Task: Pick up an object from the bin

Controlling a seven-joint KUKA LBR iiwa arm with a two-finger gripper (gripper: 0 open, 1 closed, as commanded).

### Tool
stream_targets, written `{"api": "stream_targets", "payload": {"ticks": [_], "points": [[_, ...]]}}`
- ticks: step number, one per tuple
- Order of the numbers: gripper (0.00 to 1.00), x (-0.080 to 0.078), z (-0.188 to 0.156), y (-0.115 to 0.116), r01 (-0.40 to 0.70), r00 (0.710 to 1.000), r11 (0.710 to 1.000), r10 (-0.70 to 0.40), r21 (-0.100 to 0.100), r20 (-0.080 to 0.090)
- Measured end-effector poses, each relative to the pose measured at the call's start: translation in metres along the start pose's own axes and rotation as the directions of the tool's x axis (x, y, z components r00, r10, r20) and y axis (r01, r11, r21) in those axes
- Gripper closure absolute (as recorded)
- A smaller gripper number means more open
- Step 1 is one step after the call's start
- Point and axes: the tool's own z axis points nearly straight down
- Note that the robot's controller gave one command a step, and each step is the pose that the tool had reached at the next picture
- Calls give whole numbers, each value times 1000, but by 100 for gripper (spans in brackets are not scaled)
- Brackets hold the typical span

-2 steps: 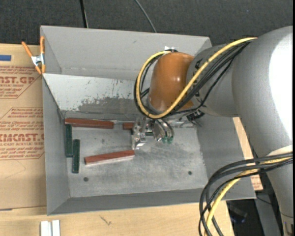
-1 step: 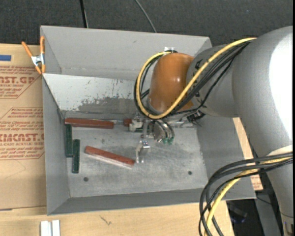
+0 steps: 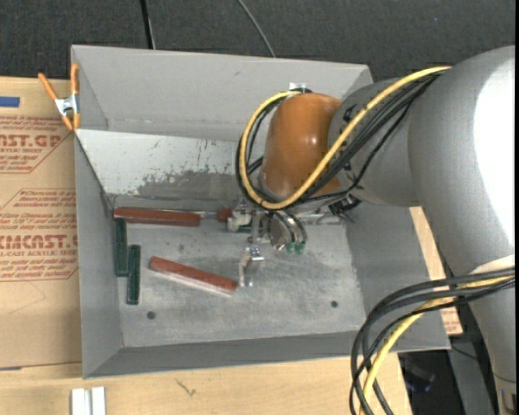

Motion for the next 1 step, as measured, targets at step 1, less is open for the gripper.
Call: {"api": "stream_targets", "payload": {"ticks": [1], "points": [[100,69,16,44,209,978,978,-209,3,19]]}}
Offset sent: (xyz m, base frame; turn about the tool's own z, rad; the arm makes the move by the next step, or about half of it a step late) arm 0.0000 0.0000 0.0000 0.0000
